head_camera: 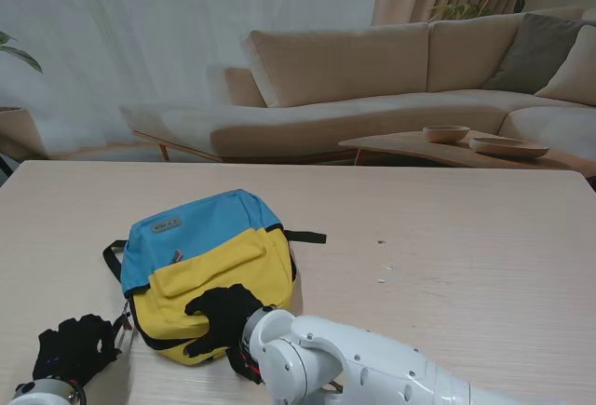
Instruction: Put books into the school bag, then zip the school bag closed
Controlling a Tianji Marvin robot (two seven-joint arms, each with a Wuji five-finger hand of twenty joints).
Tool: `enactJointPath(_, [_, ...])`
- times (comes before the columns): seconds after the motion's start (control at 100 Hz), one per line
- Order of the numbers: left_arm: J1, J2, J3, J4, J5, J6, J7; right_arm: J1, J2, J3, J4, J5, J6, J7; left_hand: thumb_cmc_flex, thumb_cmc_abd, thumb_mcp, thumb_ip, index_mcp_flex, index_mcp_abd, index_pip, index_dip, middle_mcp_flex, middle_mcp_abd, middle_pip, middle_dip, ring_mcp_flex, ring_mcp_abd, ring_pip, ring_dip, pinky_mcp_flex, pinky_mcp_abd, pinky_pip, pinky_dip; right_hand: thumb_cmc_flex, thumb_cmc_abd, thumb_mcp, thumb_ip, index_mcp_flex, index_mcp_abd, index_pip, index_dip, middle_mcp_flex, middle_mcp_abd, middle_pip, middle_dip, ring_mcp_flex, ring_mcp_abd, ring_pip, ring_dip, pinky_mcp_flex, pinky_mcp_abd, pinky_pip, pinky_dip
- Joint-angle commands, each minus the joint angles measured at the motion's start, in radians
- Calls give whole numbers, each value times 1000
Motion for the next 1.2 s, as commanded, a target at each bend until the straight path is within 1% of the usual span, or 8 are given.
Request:
enactJointPath(0.0, [34,-9,3,-26,7,-5,-21,-7,-13,-12,35,14,12,31,60,50,-7,35,16,19,55,20,13,24,15,10,-14,13,2,7,-17,-7,-33,-1,-47,7,-23,27,15,3,-14,-16,30,18,-8,-3,42,23,12,4,73,181,19,11])
enactJointPath(0.15, [82,-9,9,-74,36,-11,-27,8,-28,-21,56,37,26,34,58,52,-9,35,14,14,53,22,20,23,16,12,-10,14,2,7,-16,-7,-33,-1,-47,7,-23,28,24,5,-17,-16,39,19,-12,-2,51,23,10,5,78,181,25,15])
enactJointPath(0.3, [125,-10,25,-113,56,-17,-12,17,-38,-28,72,50,37,36,58,53,-10,36,14,14,52,23,24,22,16,14,-5,14,0,7,-17,-6,-34,0,-49,9,-22,28,31,8,-19,-16,44,24,-15,-2,54,27,8,4,81,182,30,18])
enactJointPath(0.54, [161,-7,86,-153,91,-20,8,23,-50,-30,84,62,54,33,59,53,-12,38,18,8,47,24,40,23,23,21,11,19,4,11,-17,-1,-23,11,-51,12,-19,28,36,9,-21,-15,46,24,-17,0,55,29,7,5,80,182,36,23])
enactJointPath(0.73, [160,-5,165,-160,129,8,57,19,-59,-24,87,72,60,21,57,49,-13,38,21,-7,41,28,49,22,25,25,20,20,9,14,-16,3,-10,18,-50,13,-14,29,38,9,-21,-14,47,23,-17,1,56,28,7,6,79,181,38,26])
enactJointPath(0.84, [172,-6,192,-160,152,24,96,16,-61,-20,85,75,59,16,54,46,-12,39,26,-26,38,32,53,22,23,24,23,21,9,14,-16,4,-4,20,-48,12,-10,30,39,8,-21,-13,47,23,-16,2,55,26,8,6,80,180,39,27])
enactJointPath(0.9, [182,-6,200,-164,156,27,109,16,-60,-19,82,73,59,15,54,45,-10,39,28,-27,36,35,56,24,22,24,25,22,9,14,-16,5,0,21,-48,12,-7,30,39,8,-21,-13,47,22,-17,2,56,26,8,6,79,180,39,27])
enactJointPath(1.19, [245,1,228,-213,220,33,87,18,-66,-6,85,83,74,5,50,48,-10,39,26,-29,32,50,64,24,20,26,30,22,10,13,-17,6,12,22,-45,9,4,30,43,9,-19,-11,50,23,-15,4,56,27,9,7,81,180,43,31])
